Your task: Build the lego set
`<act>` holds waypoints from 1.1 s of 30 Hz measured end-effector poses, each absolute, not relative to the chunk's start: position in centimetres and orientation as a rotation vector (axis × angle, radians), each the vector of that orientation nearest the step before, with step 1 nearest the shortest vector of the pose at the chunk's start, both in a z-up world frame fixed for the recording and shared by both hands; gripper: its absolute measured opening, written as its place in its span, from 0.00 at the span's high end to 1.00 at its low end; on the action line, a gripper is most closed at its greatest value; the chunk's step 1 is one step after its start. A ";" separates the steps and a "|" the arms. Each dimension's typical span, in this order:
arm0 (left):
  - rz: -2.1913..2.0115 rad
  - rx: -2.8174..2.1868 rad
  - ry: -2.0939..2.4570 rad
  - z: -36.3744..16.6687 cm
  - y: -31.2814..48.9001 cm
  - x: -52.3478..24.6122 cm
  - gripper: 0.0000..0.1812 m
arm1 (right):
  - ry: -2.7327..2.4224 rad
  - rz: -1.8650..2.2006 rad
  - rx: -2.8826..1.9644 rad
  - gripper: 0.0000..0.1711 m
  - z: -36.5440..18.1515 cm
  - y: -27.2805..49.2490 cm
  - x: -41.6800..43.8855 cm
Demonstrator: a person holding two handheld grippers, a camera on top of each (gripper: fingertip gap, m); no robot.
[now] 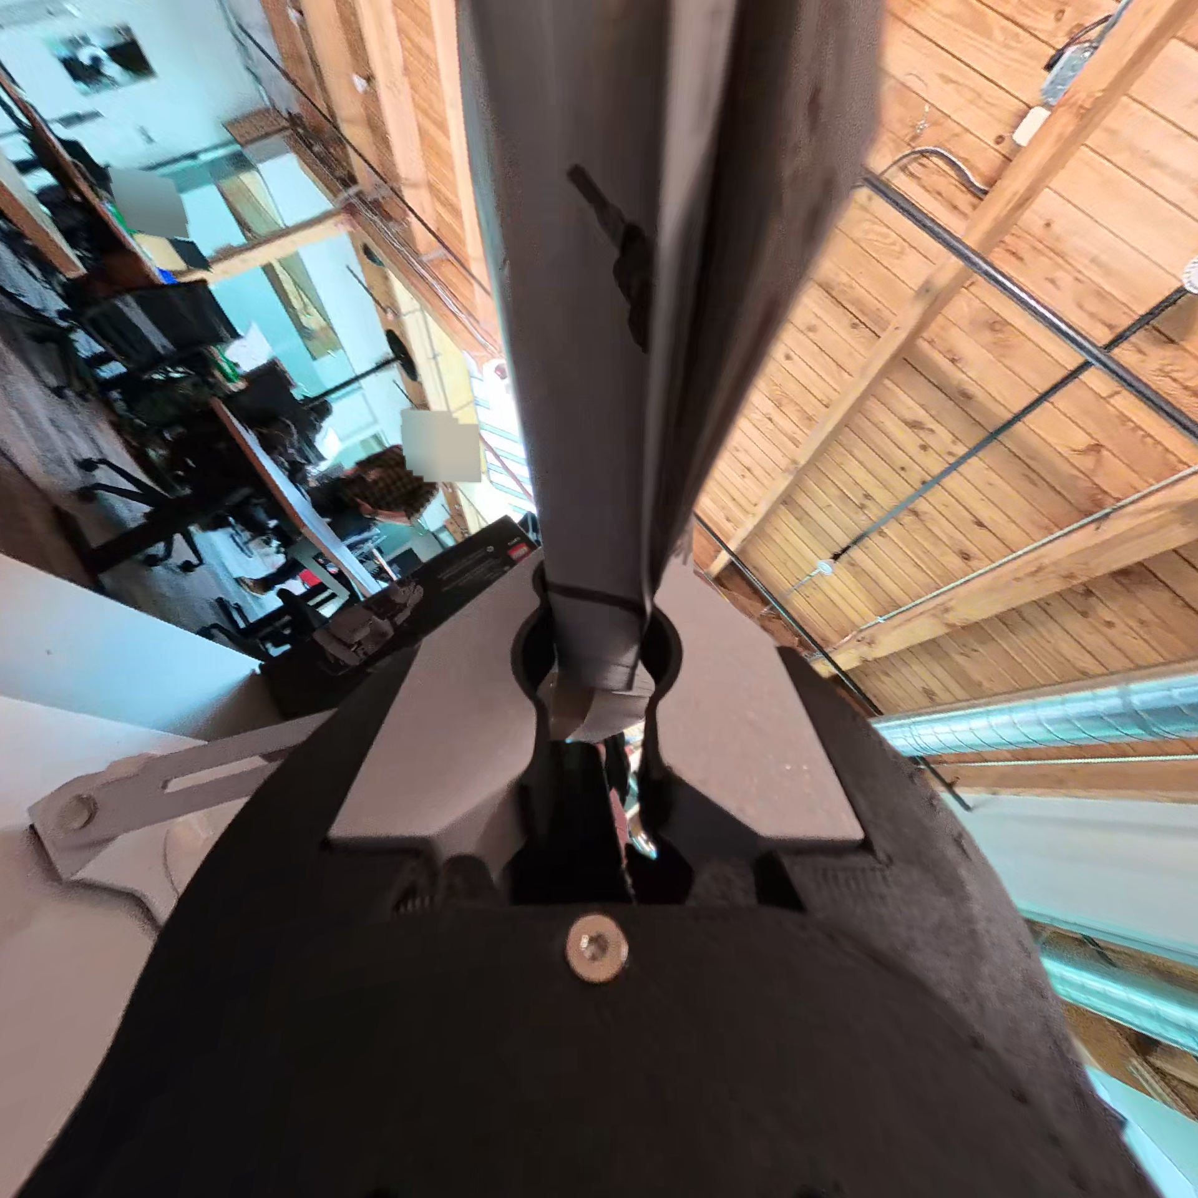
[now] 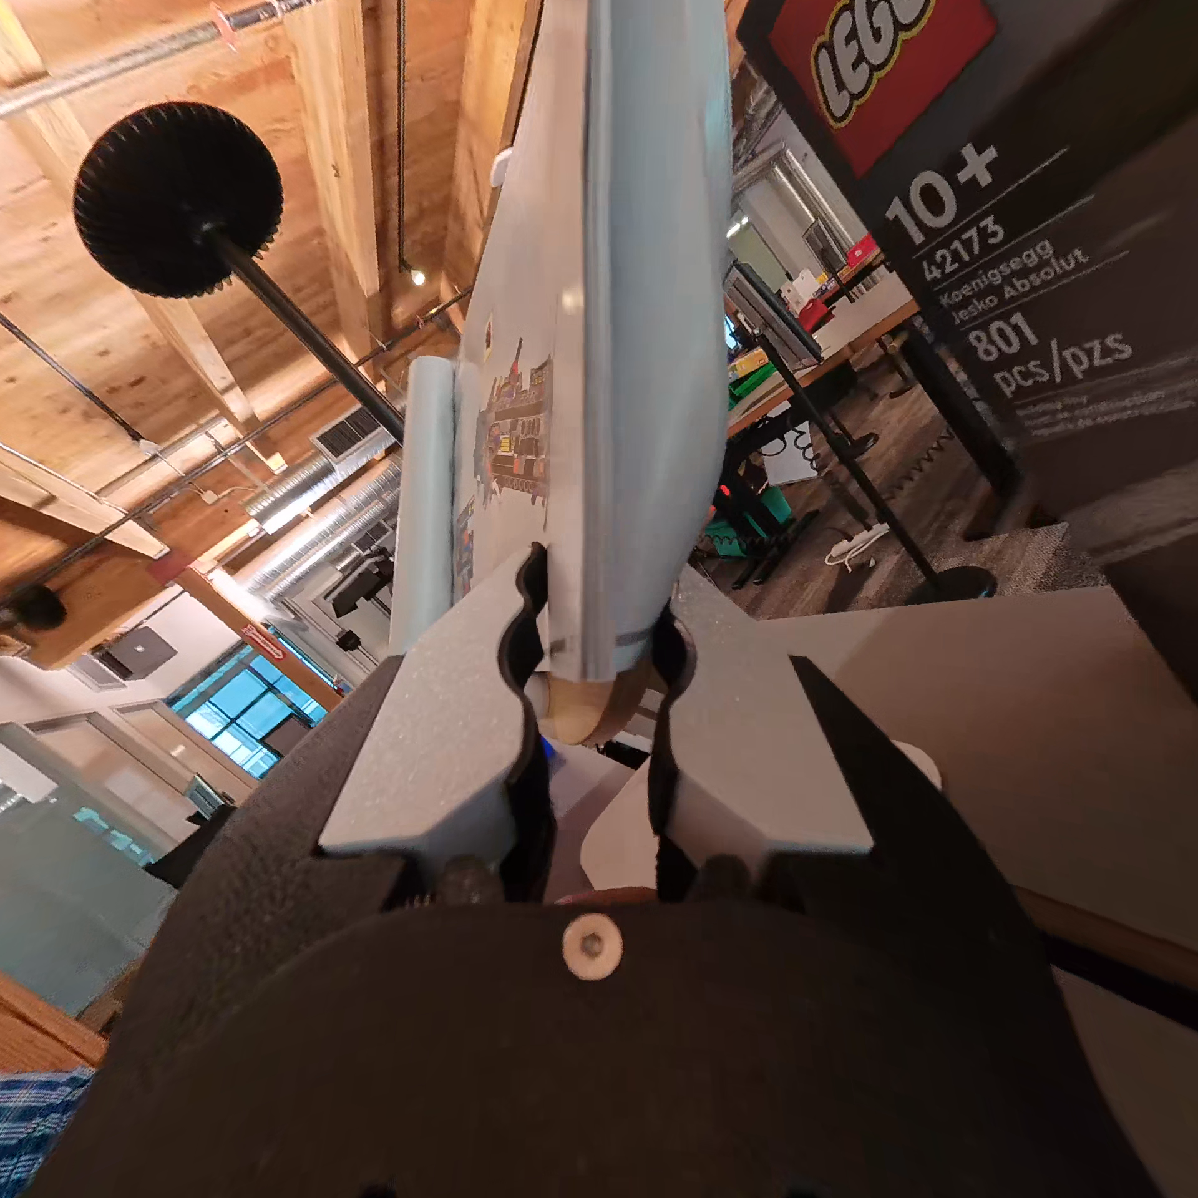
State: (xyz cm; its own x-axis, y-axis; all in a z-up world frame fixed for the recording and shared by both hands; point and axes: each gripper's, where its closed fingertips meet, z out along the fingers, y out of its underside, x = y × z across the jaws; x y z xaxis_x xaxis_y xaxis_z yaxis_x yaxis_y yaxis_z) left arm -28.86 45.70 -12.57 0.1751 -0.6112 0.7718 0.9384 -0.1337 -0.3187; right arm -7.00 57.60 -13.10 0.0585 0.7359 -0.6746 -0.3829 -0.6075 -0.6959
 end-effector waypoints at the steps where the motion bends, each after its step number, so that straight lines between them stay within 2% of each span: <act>1: -1.416 -0.999 -0.423 -12.6 45.8 -29.0 0.89 | -0.359 1.687 -1.484 0.84 -13.1 57.2 -6.8; 18: -1.443 -1.062 -0.390 -12.8 41.2 -27.6 0.88 | -0.326 1.725 -1.472 0.86 -12.9 50.8 -4.8; 19: -1.404 -1.086 -0.400 -13.0 41.3 -27.8 0.83 | -0.314 1.701 -1.482 0.84 -13.0 50.9 -4.7; 21: -1.316 -1.140 -0.457 -13.8 41.8 -28.7 0.68 | -0.285 1.625 -1.535 0.73 -13.2 51.4 -4.3; 23: -1.196 -1.179 -0.537 -14.5 41.6 -30.0 0.60 | -0.299 1.465 -1.630 0.63 -14.0 51.8 -3.4; 26: -1.006 -1.290 -0.549 -15.2 40.1 -30.6 0.51 | -0.336 1.220 -1.731 0.55 -14.6 51.8 -0.8; 33: -0.376 -1.507 -0.340 -15.4 35.4 -29.0 0.41 | -0.548 0.352 -1.775 0.39 -14.2 47.3 6.5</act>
State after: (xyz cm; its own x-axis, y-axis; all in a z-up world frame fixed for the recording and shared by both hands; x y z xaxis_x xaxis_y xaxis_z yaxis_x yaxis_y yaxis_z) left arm -28.97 35.36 -15.41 0.8965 -0.0296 0.4420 0.4428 0.0270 -0.8962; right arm 6.51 47.34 -14.21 0.8439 0.5346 0.0453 0.1812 -0.2044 -0.9620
